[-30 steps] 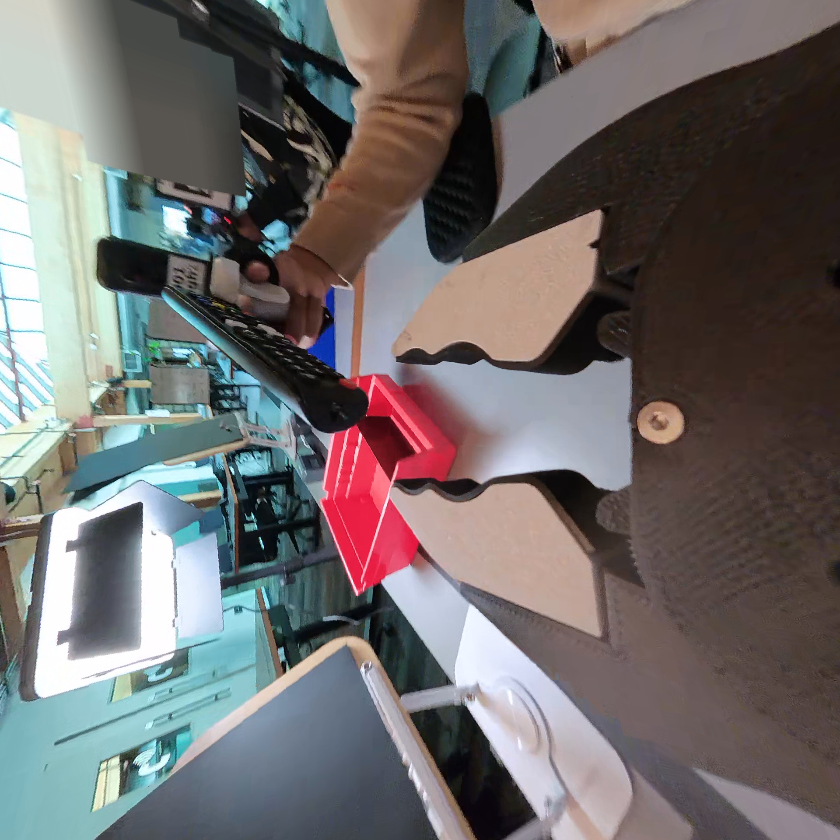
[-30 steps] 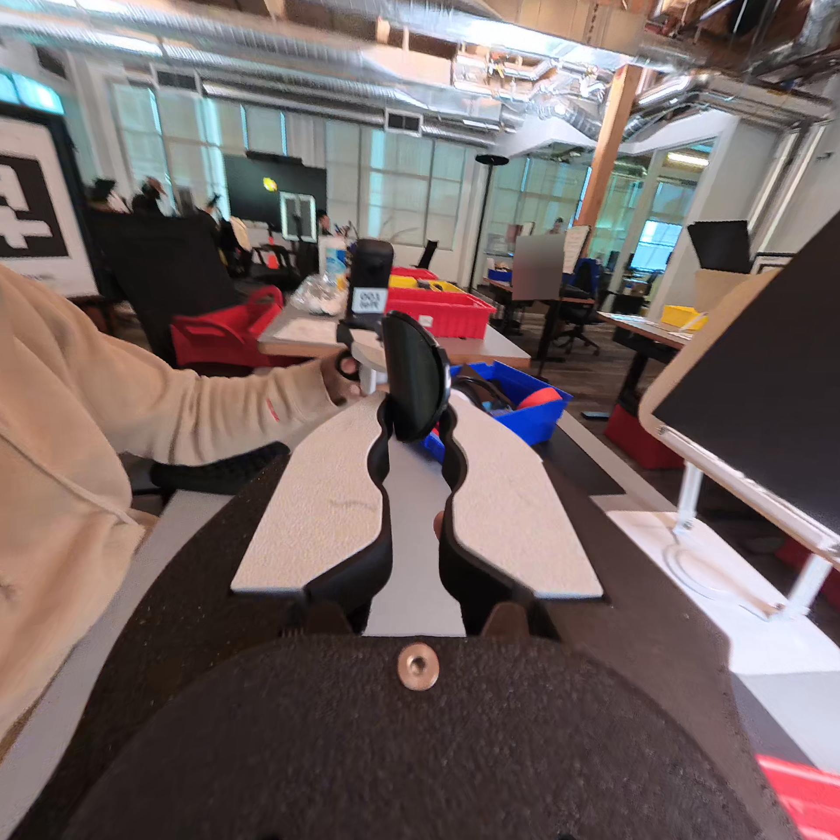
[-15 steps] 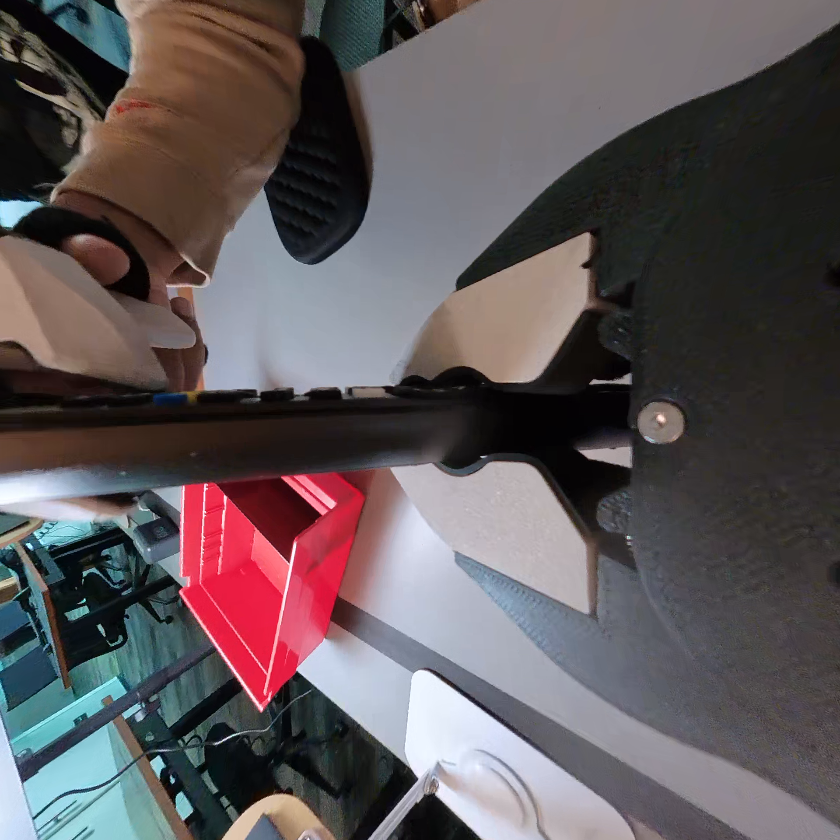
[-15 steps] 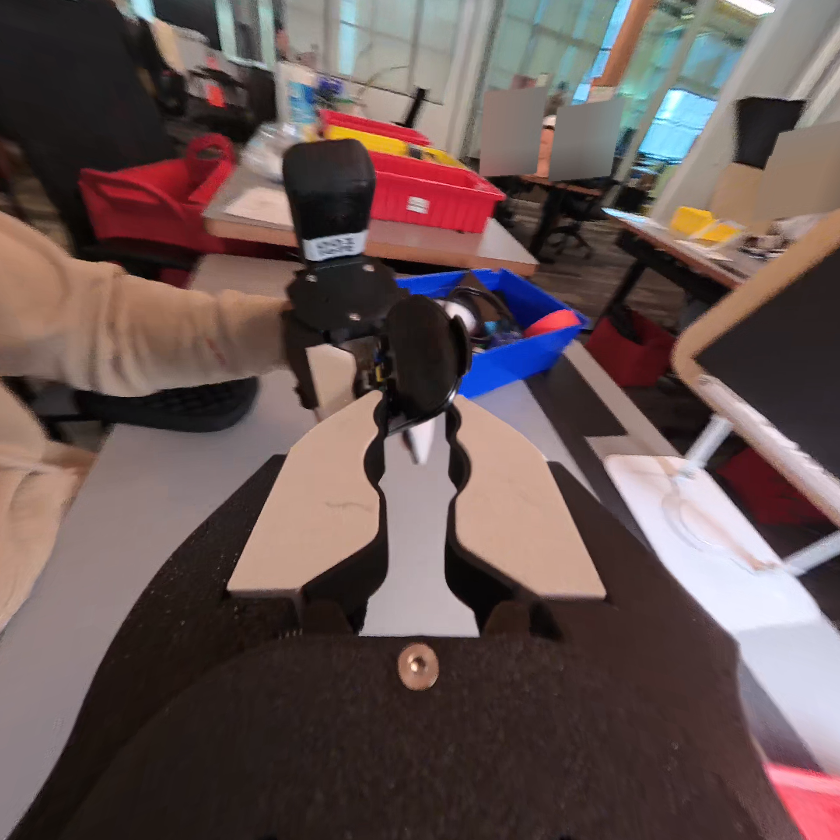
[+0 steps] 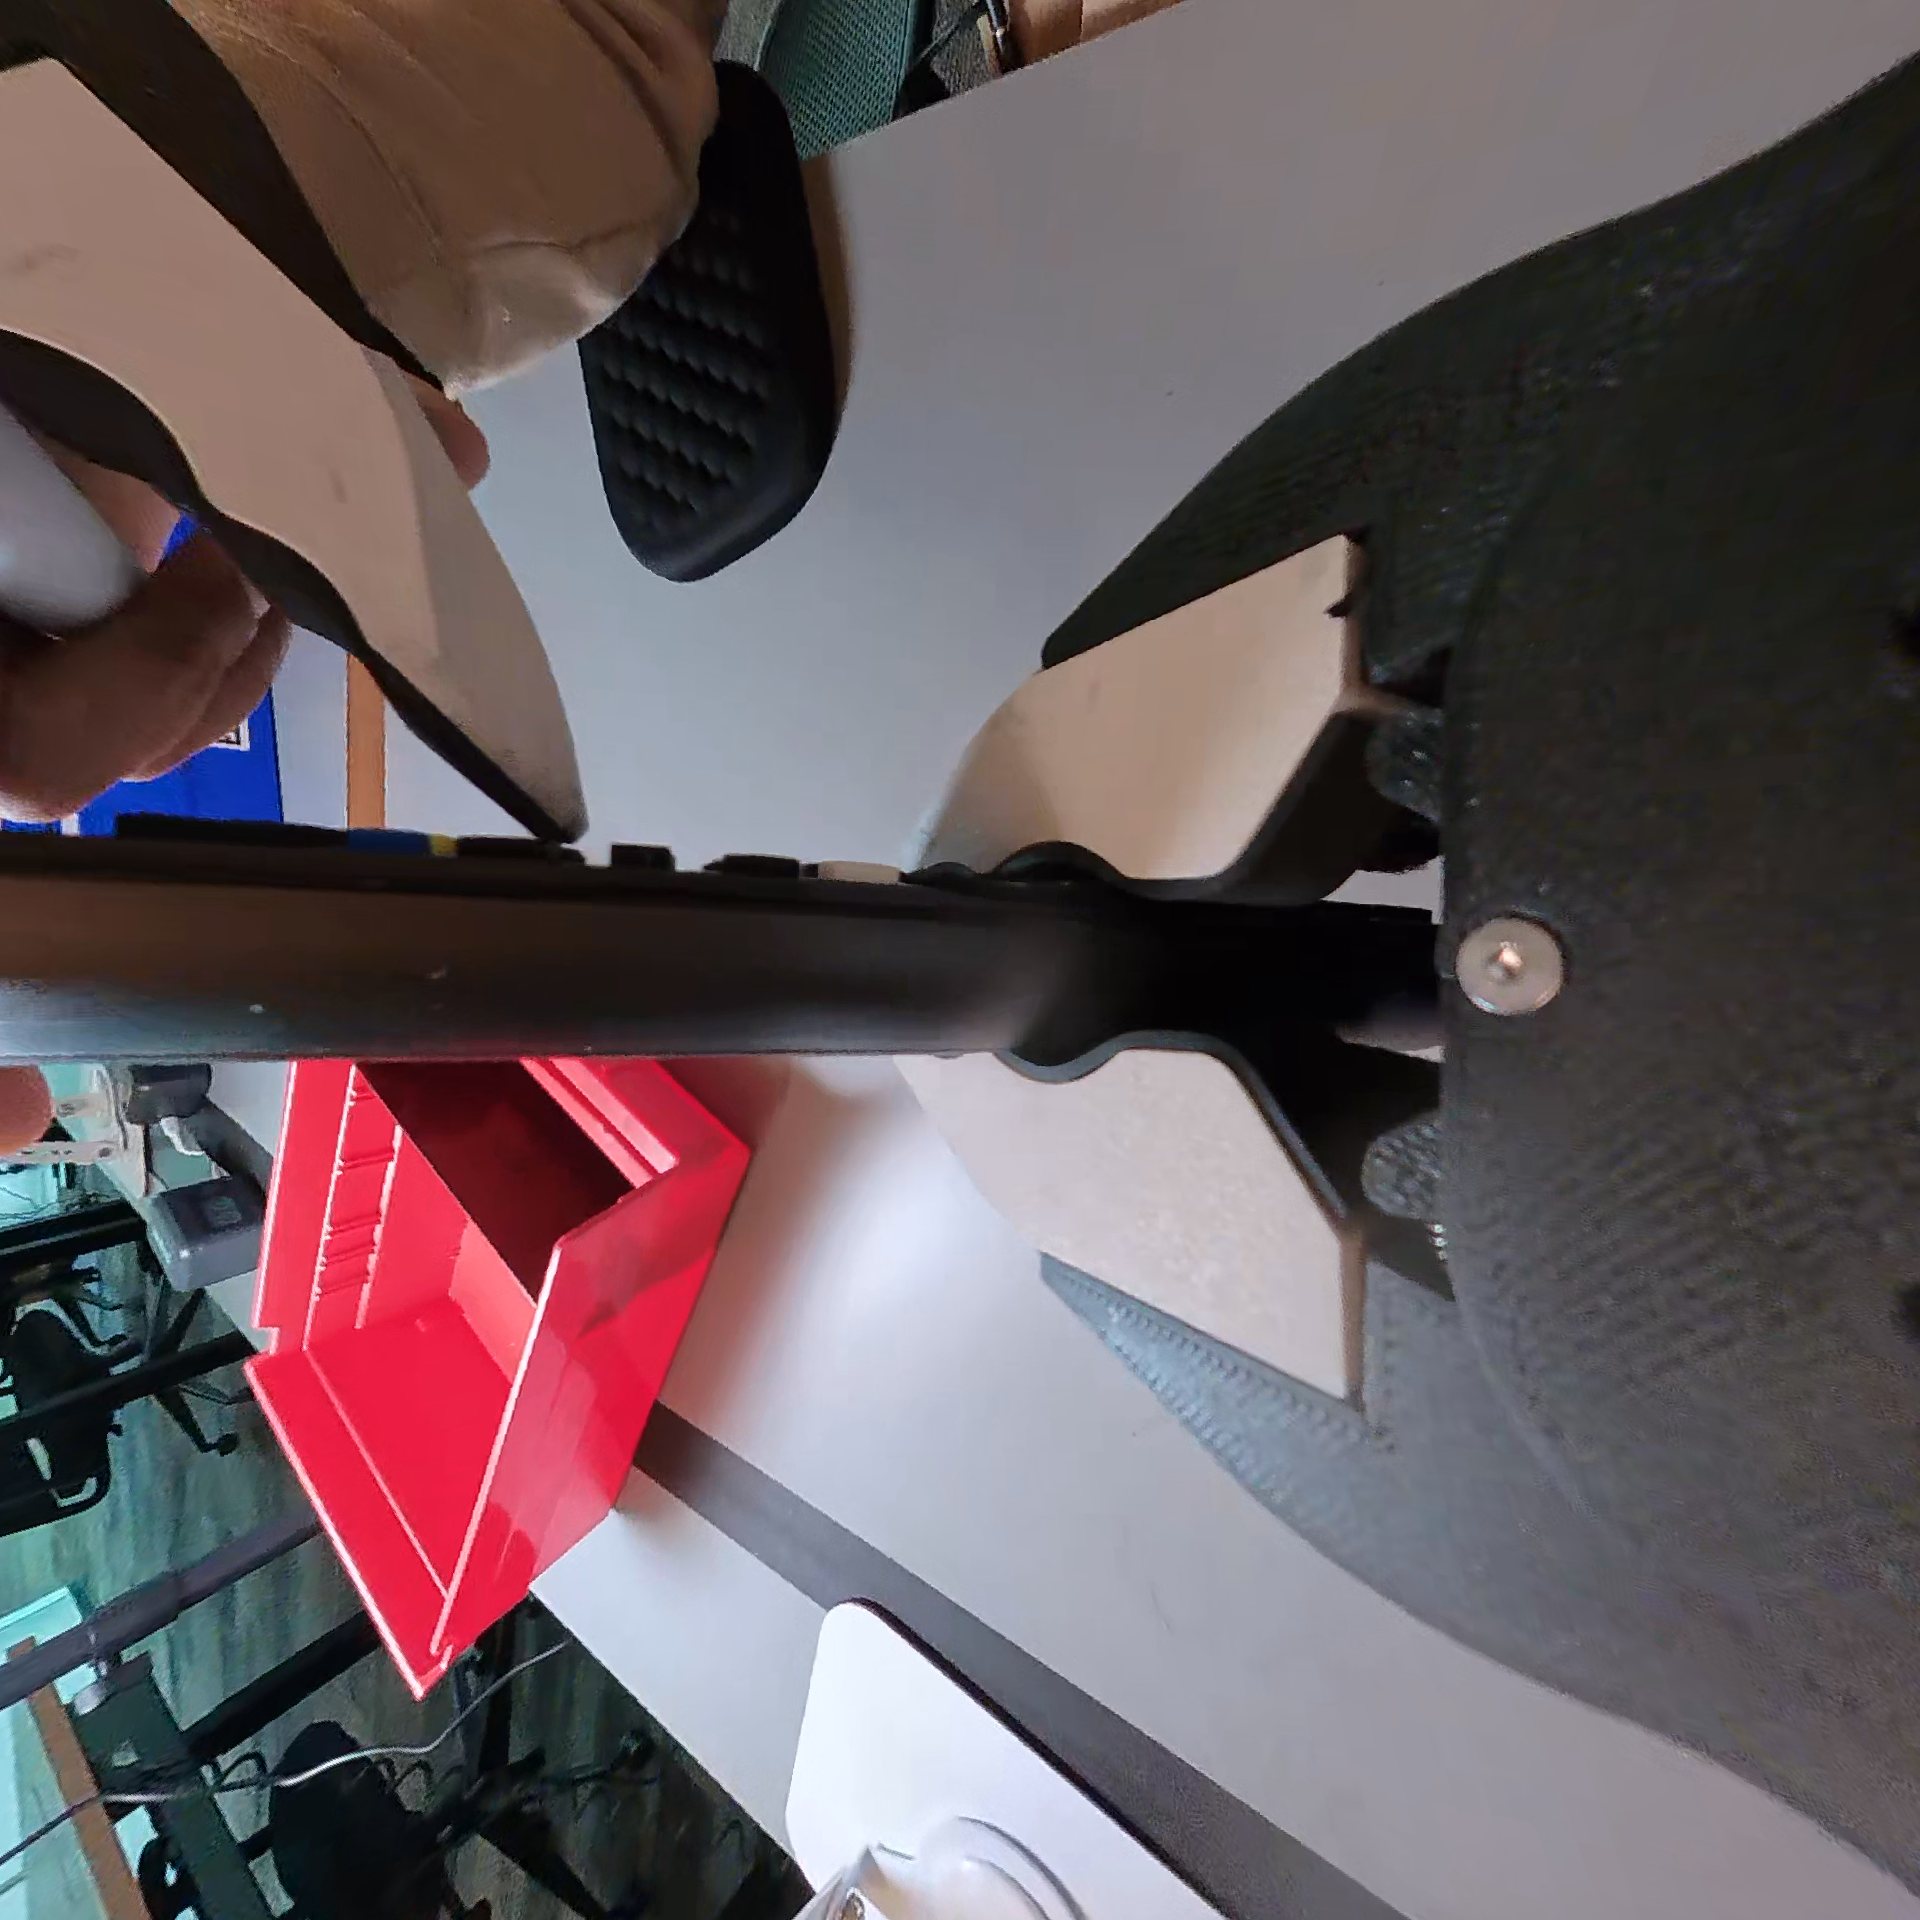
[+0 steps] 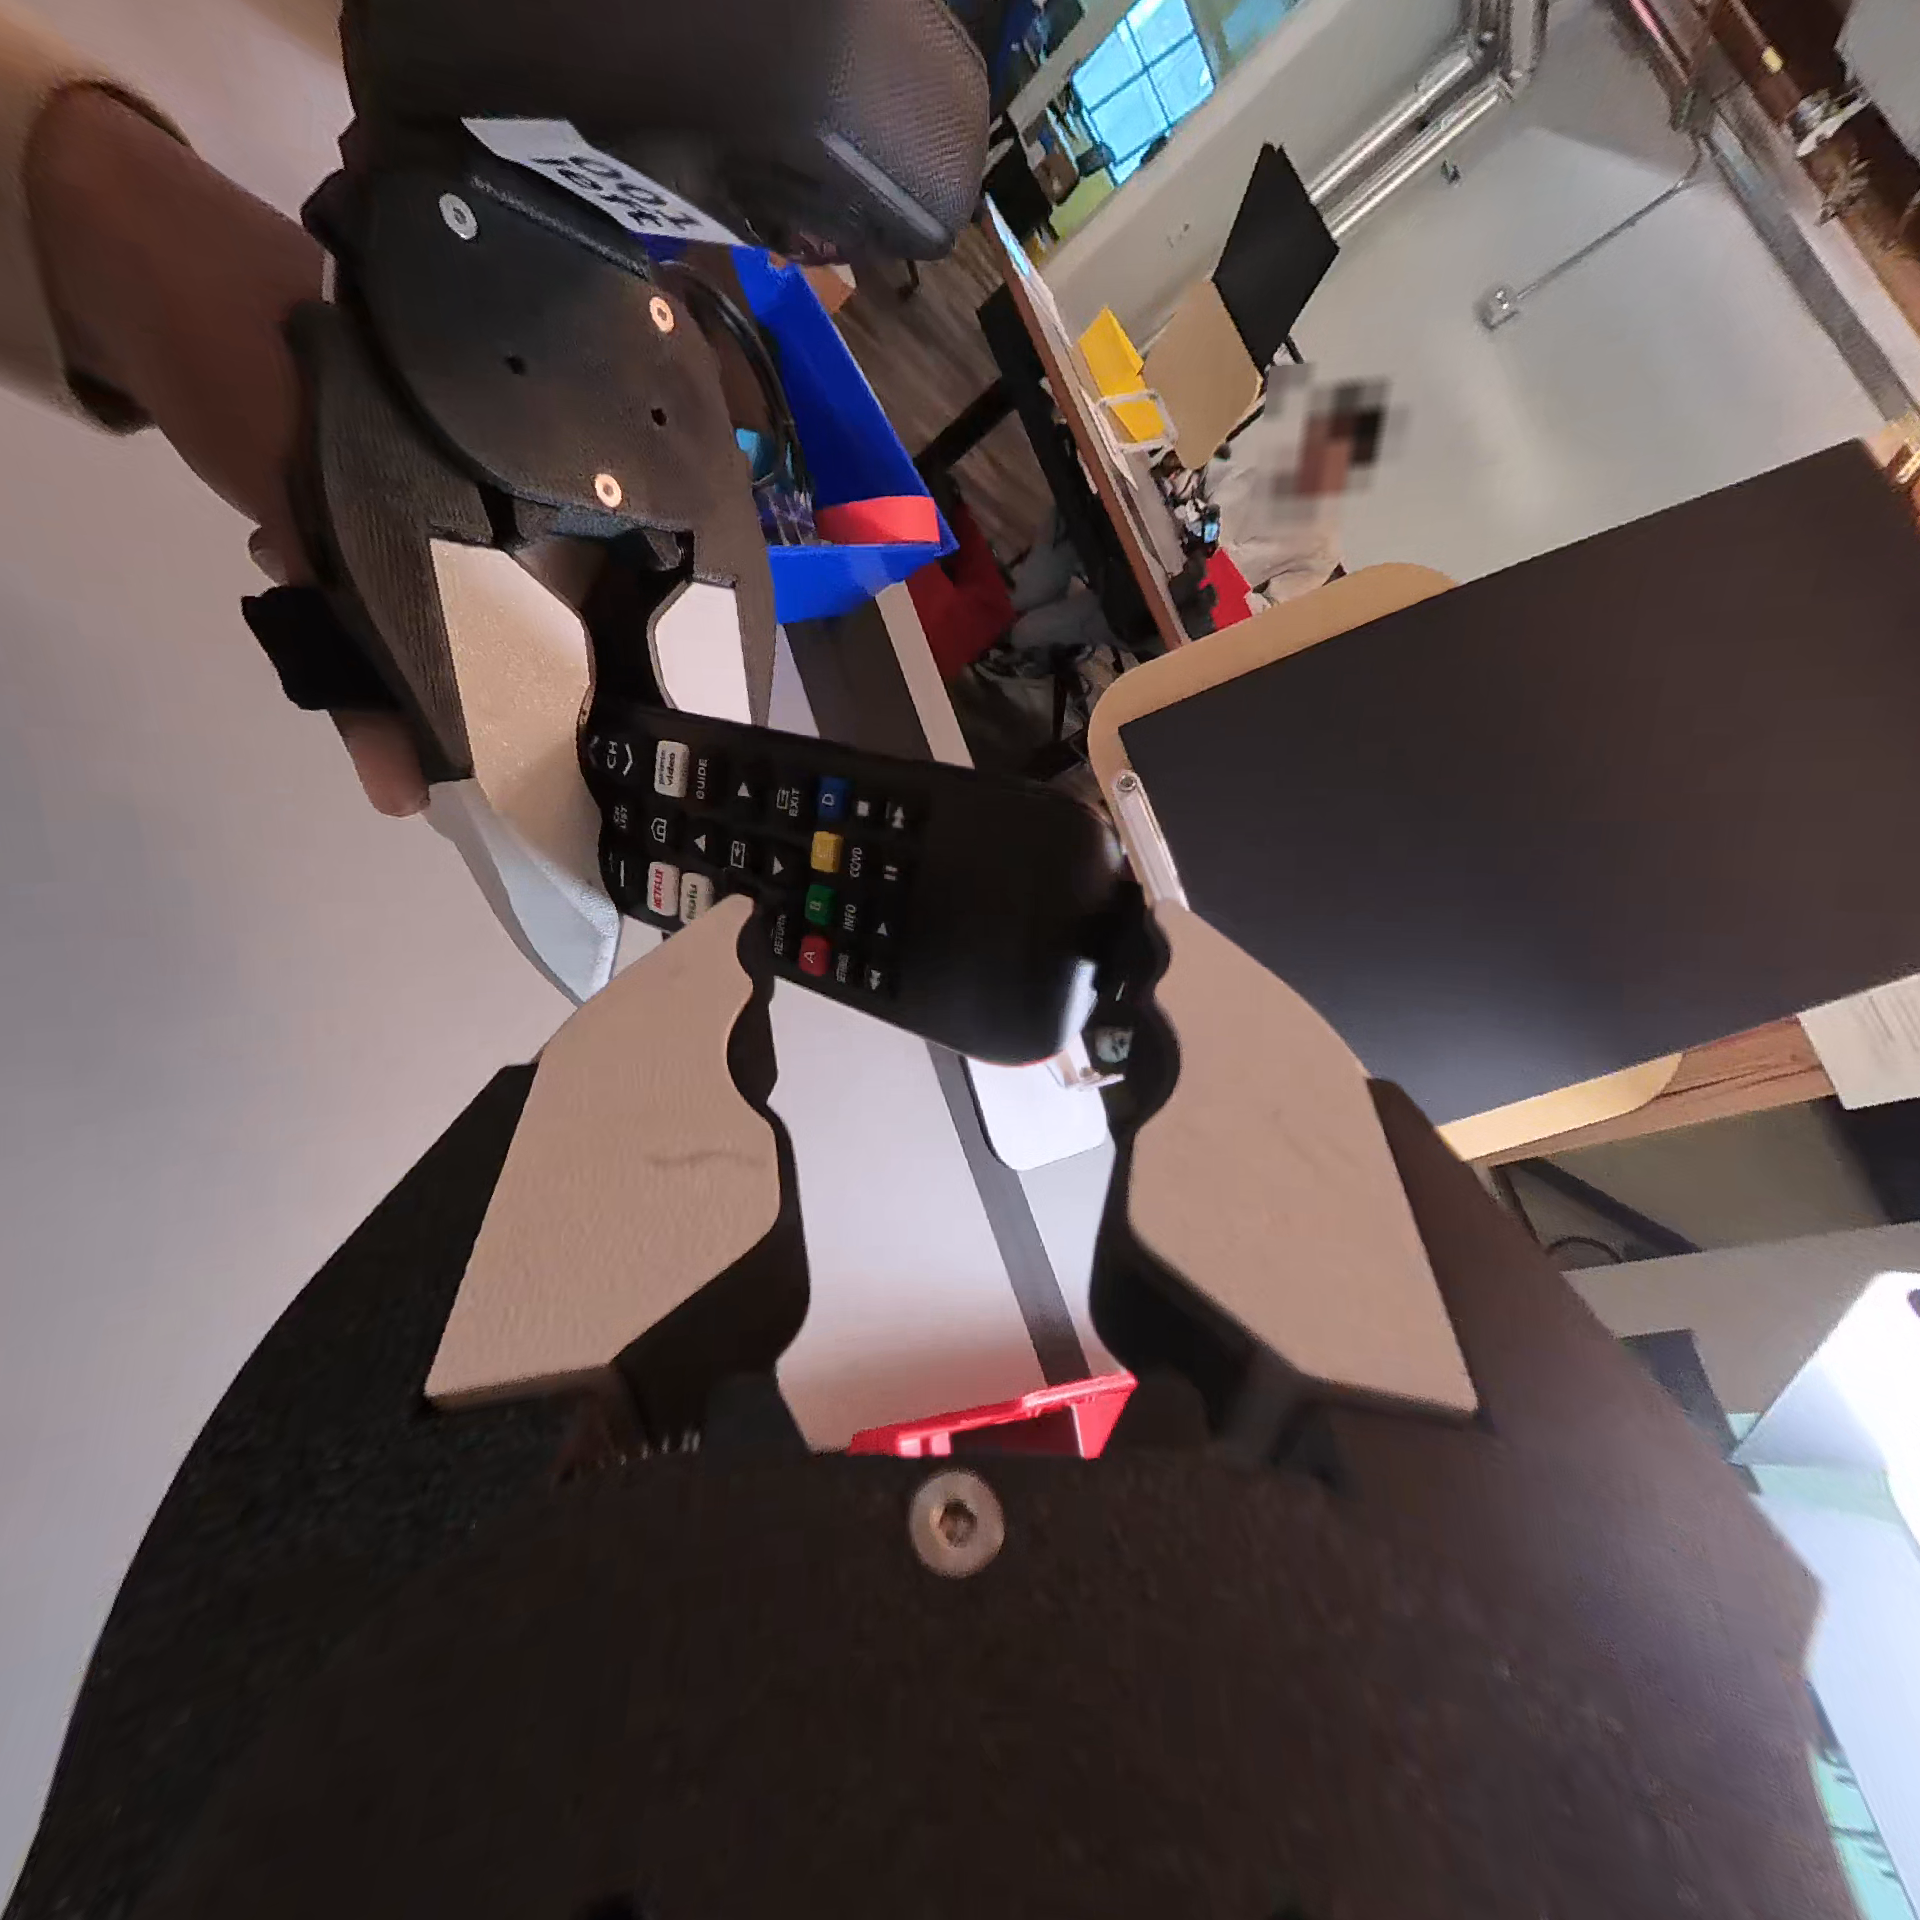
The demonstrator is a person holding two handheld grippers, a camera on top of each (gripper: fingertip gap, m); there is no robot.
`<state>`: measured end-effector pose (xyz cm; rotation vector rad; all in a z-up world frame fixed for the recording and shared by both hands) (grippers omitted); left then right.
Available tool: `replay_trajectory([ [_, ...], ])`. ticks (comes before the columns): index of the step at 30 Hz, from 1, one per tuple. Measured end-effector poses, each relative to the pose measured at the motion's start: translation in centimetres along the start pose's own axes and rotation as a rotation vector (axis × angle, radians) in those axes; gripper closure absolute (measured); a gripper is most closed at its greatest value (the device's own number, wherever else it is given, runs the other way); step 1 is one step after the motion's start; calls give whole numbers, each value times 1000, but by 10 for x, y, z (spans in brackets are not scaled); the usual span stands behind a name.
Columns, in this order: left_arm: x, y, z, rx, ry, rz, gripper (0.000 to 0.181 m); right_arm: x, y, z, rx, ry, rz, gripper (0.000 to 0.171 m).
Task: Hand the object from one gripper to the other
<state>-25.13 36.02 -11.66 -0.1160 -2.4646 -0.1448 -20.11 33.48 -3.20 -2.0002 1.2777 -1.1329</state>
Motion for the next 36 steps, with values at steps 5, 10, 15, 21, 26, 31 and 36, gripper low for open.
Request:
replay_trajectory([
  [5, -7, 2, 6, 21, 27, 6, 160, -5, 3, 5, 17, 19, -2, 106],
  [10, -10, 3, 8, 25, 38, -10, 161, -6, 3, 6, -36, -17, -49, 116],
  [15, -17, 1, 14, 25, 77, 5, 159, -7, 9, 7, -32, -11, -93, 118],
  [21, -26, -8, 19, 37, 110, 79, 158, -9, 15, 13, -13, 18, -151, 118],
  [26, -35, -15, 22, -2, 122, 96, 154, -10, 19, 25, -50, 27, -268, 120],
  [31, -22, -4, 13, -62, 74, -35, 156, 6, 11, 20, -146, -162, -374, 138],
  [36, -8, -1, 2, -243, 56, -230, 156, 13, 24, 9, -51, -173, -374, 134],
])
Point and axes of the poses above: each gripper's, where its closed fingertips meet, x back along the fingers, z out of its underside, y = z × x across the jaws, the point moved 3 cm from there along x, back along the fingers, and after that the axes turned 14 degrees about y, right-handed, at the moved point
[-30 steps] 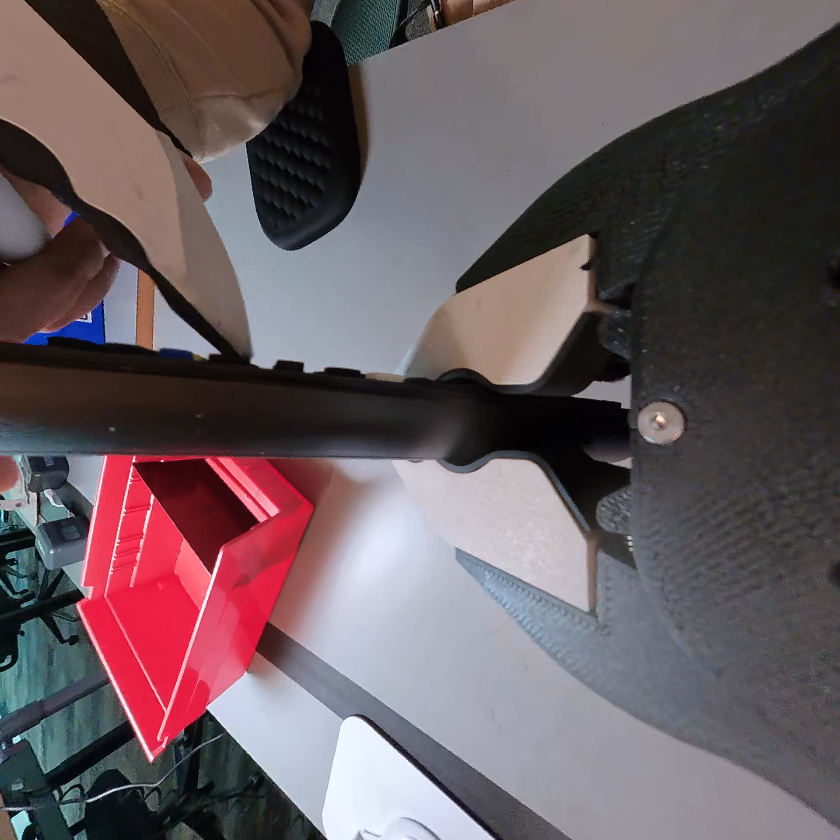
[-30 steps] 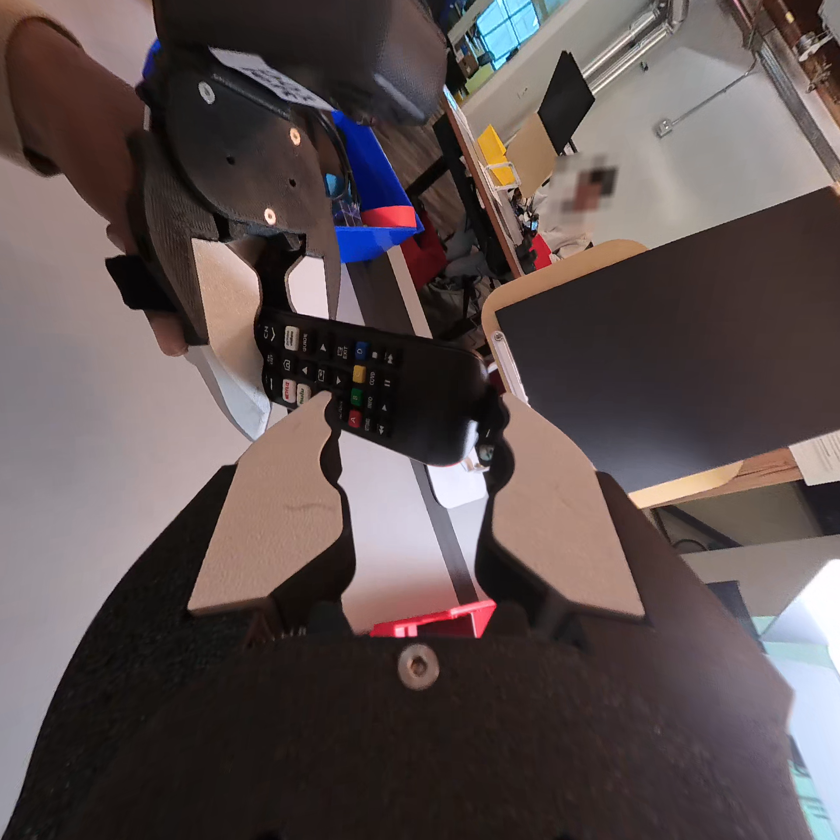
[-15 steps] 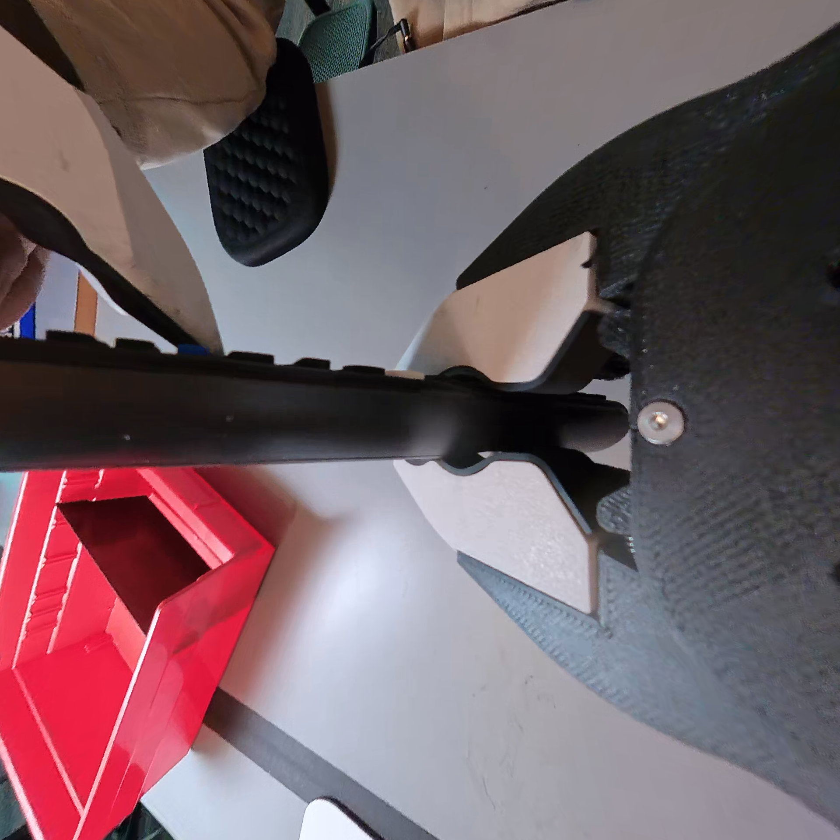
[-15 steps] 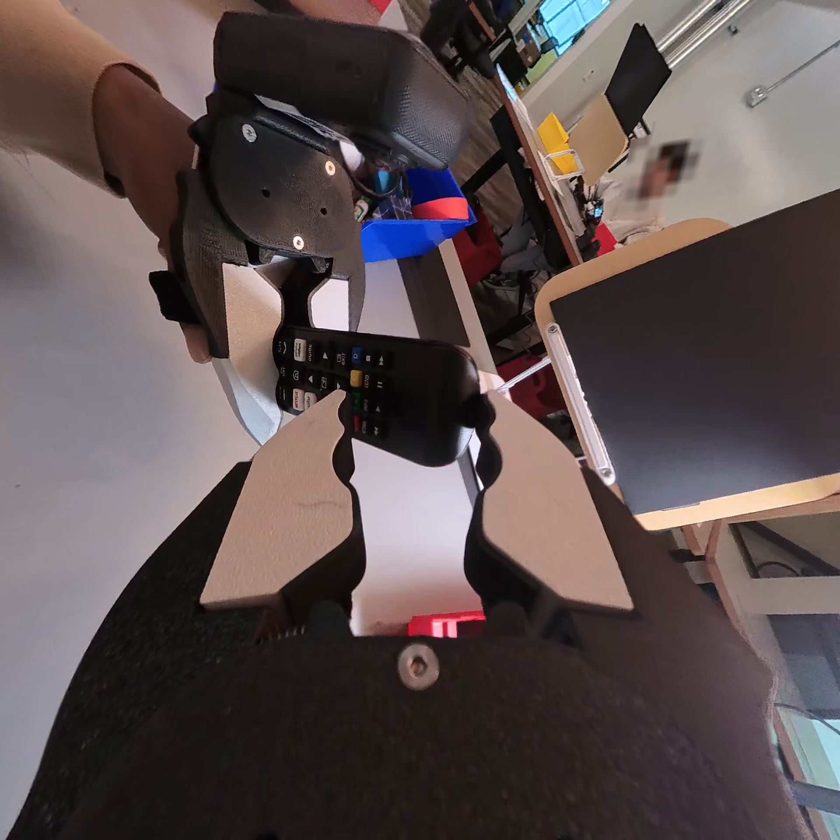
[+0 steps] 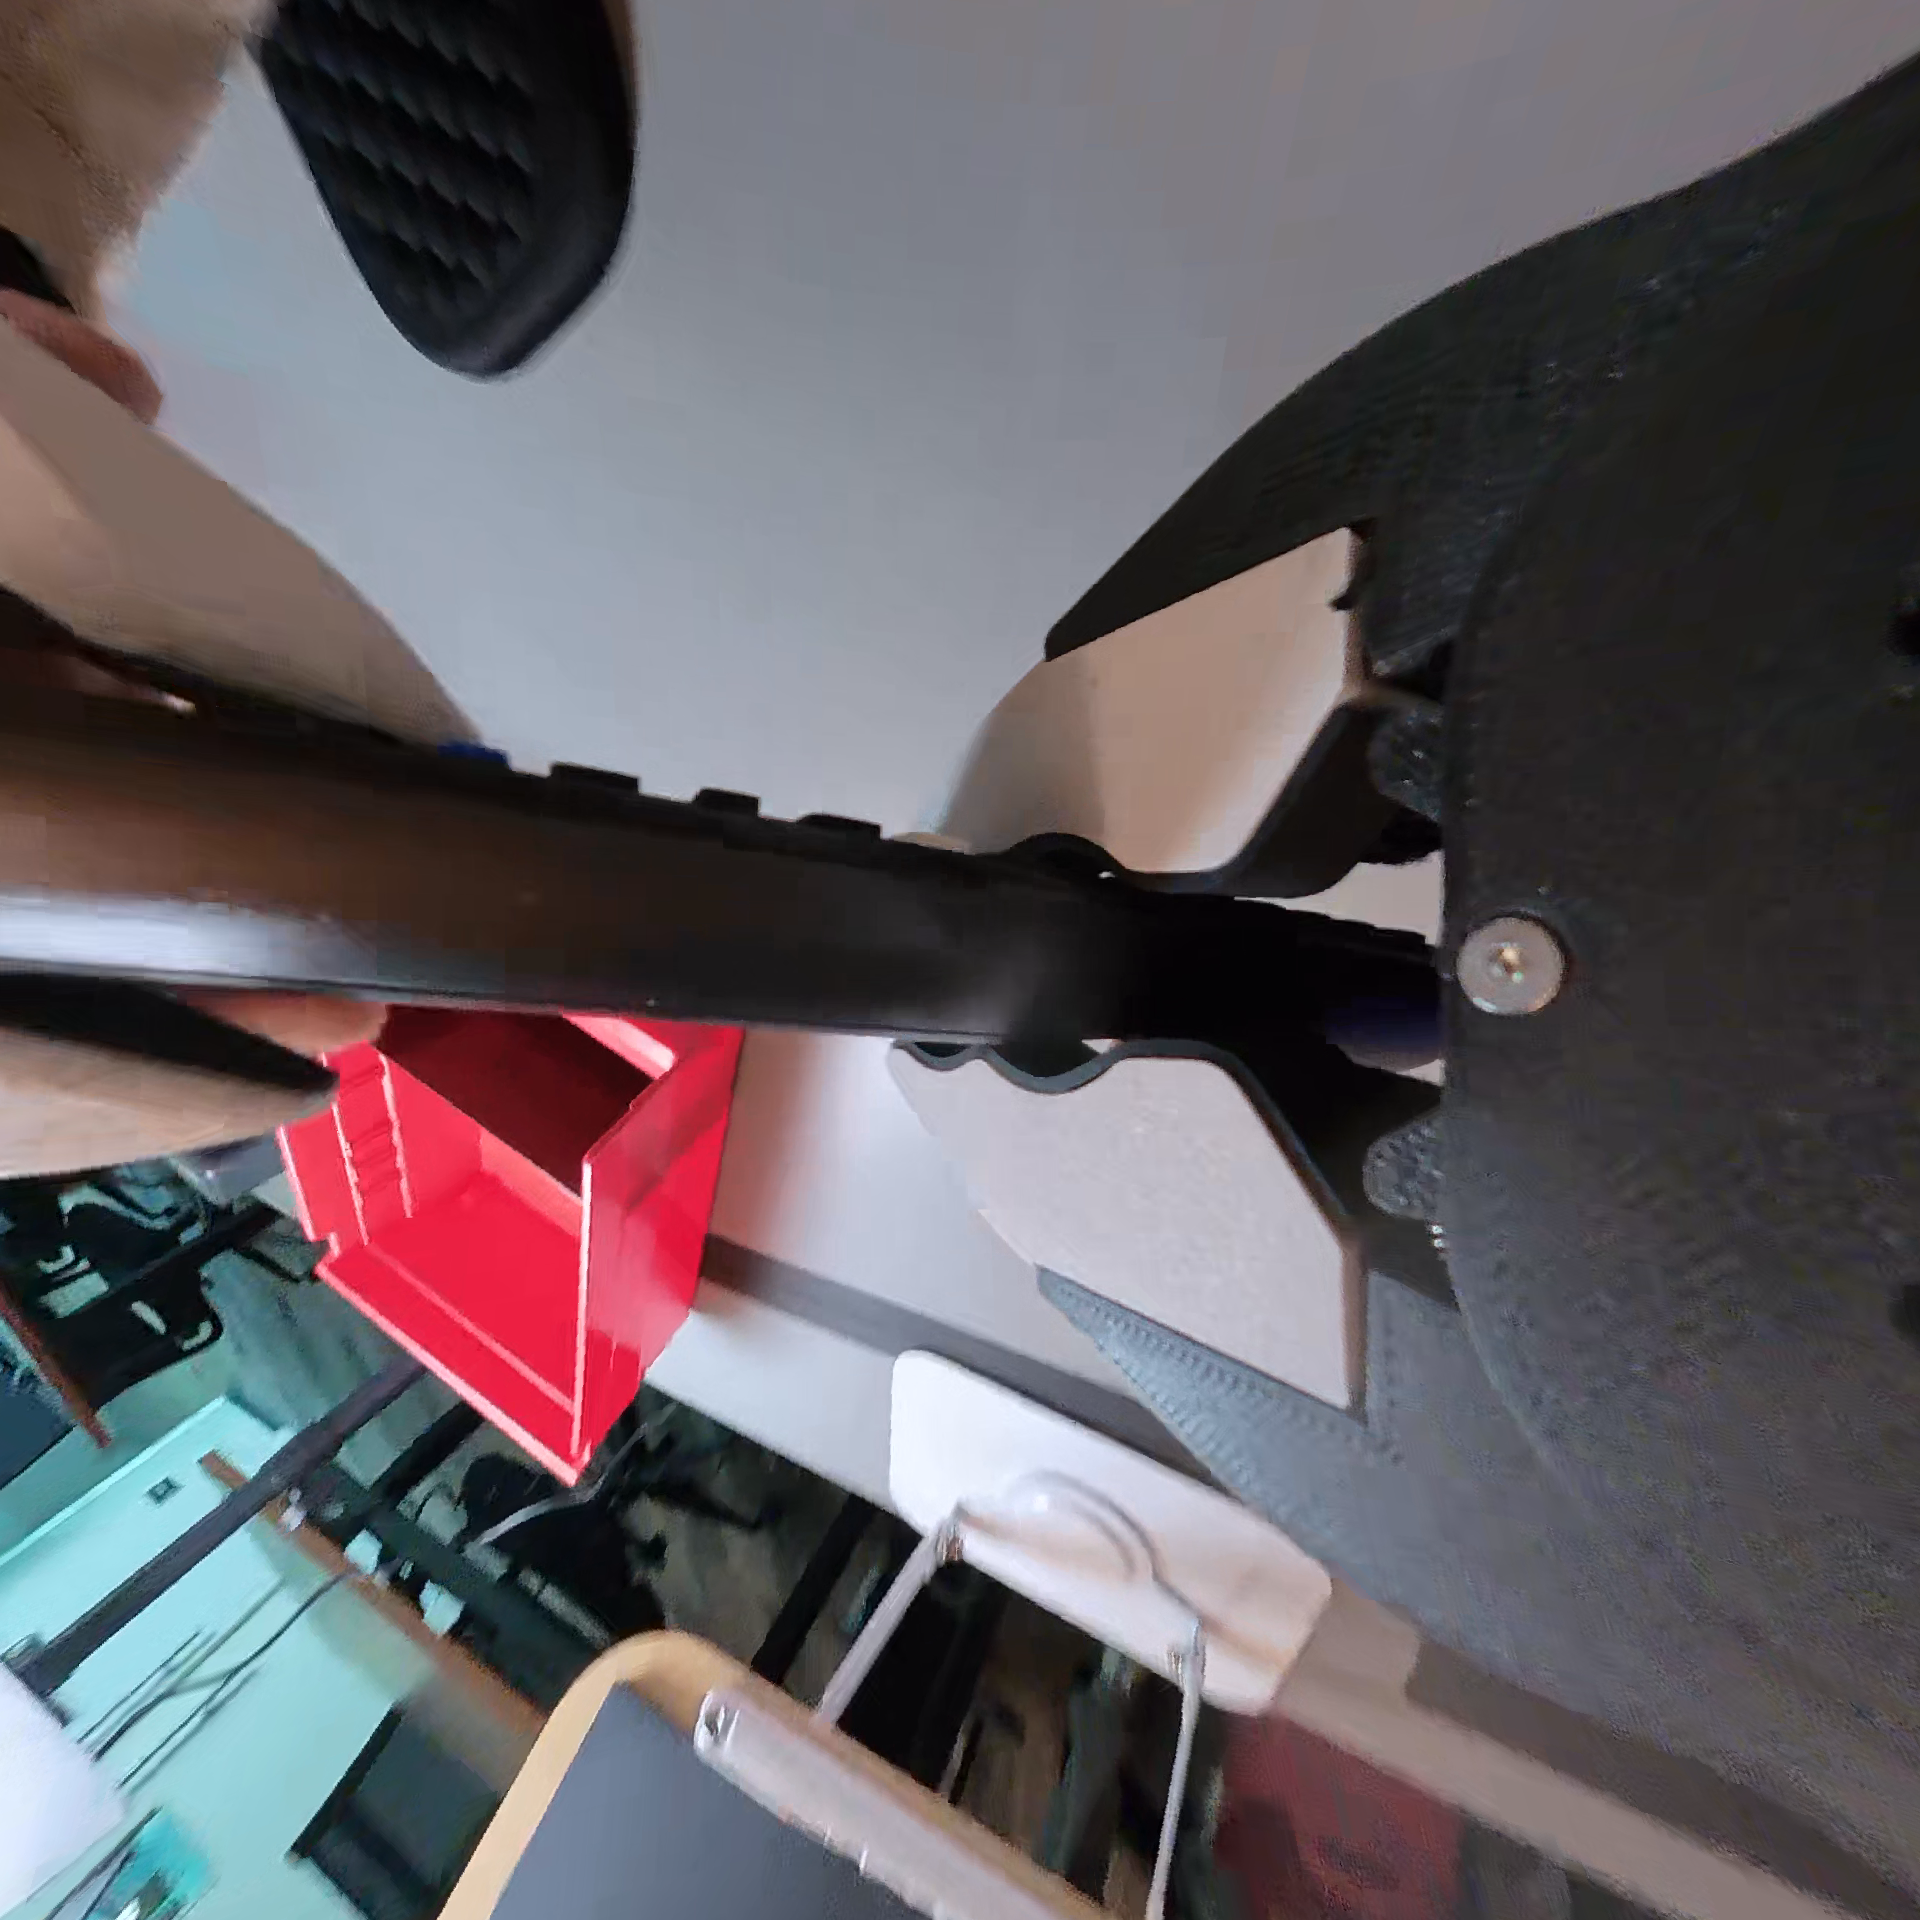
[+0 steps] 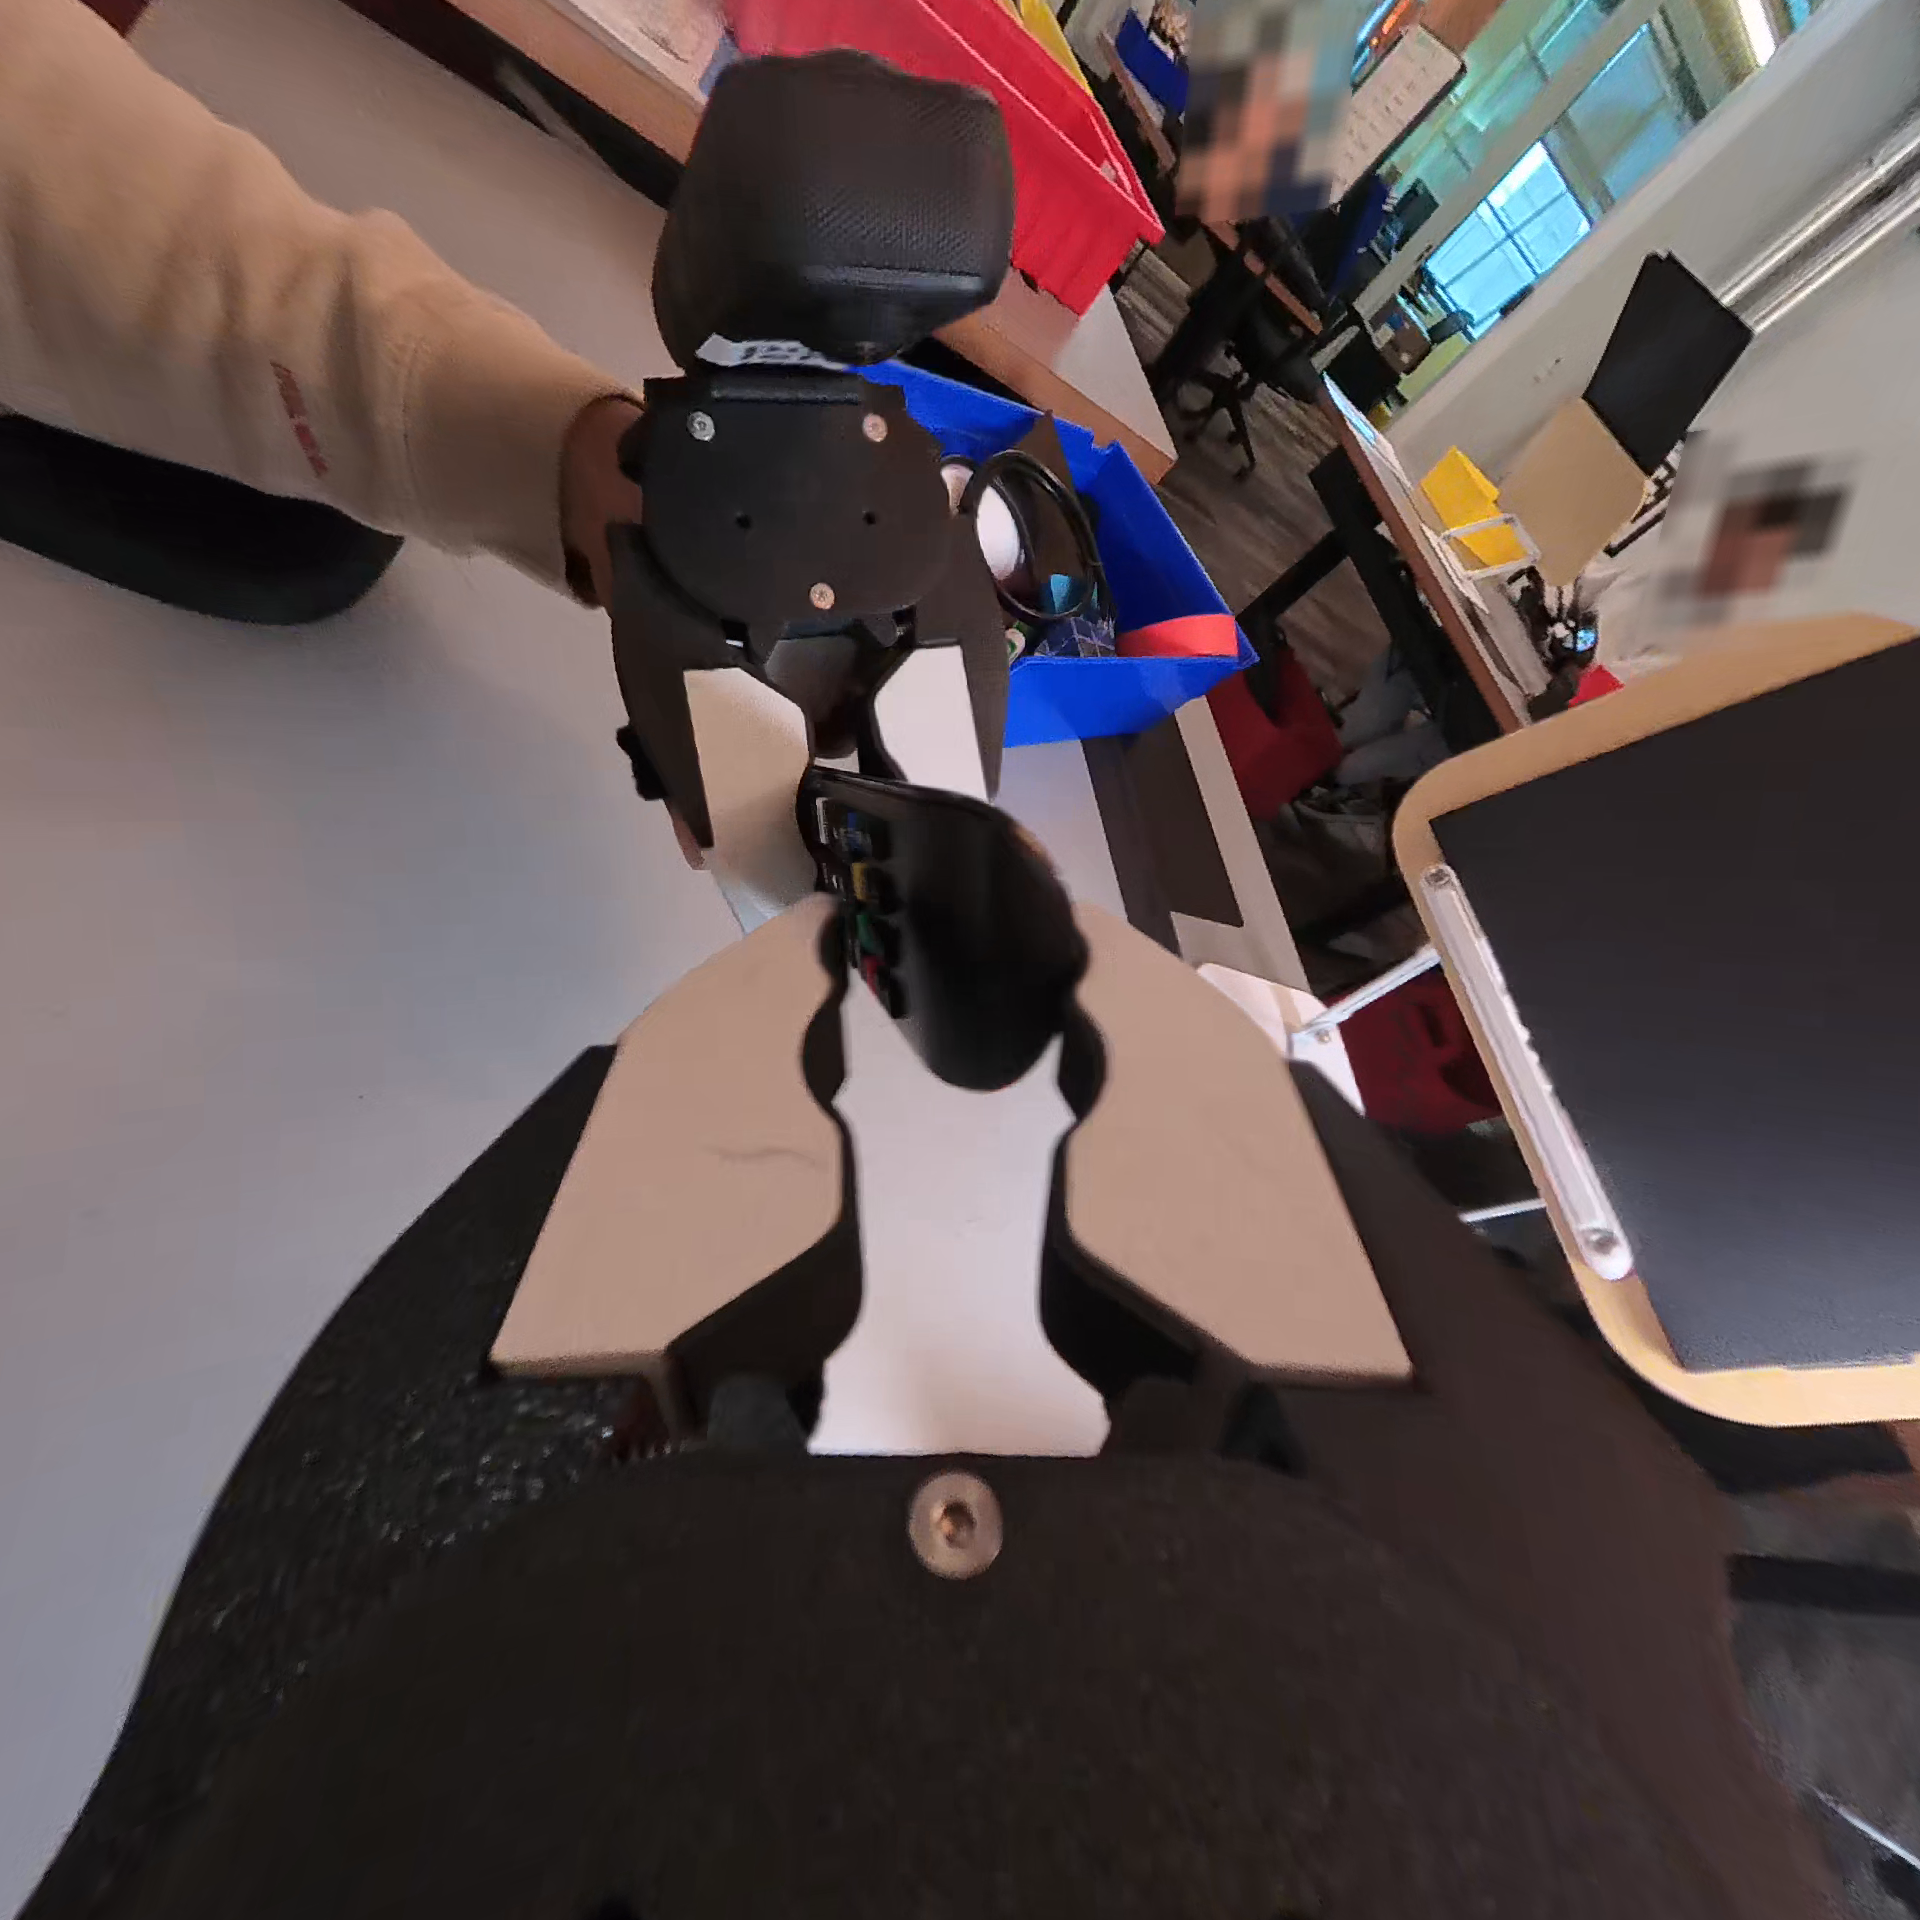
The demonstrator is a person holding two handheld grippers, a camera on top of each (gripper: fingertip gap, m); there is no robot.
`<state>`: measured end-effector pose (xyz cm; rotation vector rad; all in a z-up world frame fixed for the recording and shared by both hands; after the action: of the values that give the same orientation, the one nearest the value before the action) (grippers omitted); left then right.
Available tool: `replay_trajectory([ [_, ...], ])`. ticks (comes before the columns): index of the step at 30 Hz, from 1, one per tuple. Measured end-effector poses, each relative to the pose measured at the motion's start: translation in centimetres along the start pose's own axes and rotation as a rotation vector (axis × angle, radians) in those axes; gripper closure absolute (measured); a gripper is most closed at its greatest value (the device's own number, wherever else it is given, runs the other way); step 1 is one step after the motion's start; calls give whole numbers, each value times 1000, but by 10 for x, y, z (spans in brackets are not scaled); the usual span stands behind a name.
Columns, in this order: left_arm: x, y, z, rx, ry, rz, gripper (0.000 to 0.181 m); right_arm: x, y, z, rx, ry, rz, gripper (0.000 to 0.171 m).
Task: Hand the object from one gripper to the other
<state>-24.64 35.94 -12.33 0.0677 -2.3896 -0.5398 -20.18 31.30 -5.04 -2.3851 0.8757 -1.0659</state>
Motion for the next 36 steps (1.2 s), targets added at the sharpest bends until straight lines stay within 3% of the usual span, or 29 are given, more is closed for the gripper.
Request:
replay_trajectory([
  [3, 10, 12, -3, -40, -27, -122, 145, 4, 6, -9, 72, -6, 25, 144],
  [5, 26, 28, -10, 28, -92, -176, 125, 11, 7, -20, 137, -49, 91, 146],
  [8, 58, 53, -13, 181, -243, -175, 115, 29, 4, -36, 244, -83, 246, 148],
  [10, 75, 64, -9, 331, -356, -48, 112, 39, 2, -43, 320, -86, 360, 148],
  [14, 90, 68, -7, 637, -621, 405, 119, 47, 5, -60, 475, -151, 589, 149],
  [17, 102, 56, -27, 715, -802, 720, 121, 38, 11, -66, 589, -149, 732, 149],
  [19, 109, 54, -37, 746, -877, 797, 126, 27, 17, -64, 635, -146, 762, 149],
  [24, 102, 58, -35, 812, -858, 722, 141, 4, 24, -61, 692, -161, 822, 149],
  [36, 92, 72, -19, 866, -871, 615, 151, -22, 16, -39, 598, -145, 832, 146],
])
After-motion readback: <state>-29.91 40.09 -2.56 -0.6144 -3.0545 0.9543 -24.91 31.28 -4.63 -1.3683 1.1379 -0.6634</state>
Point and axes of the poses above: each gripper's, where its closed fingertips meet, x back along the fingers, z out of its underside, y = z × x across the jaws, the point moved 3 cm from there along x, back along the fingers, and after that the axes turned 14 degrees about y, right-handed, at the moved point
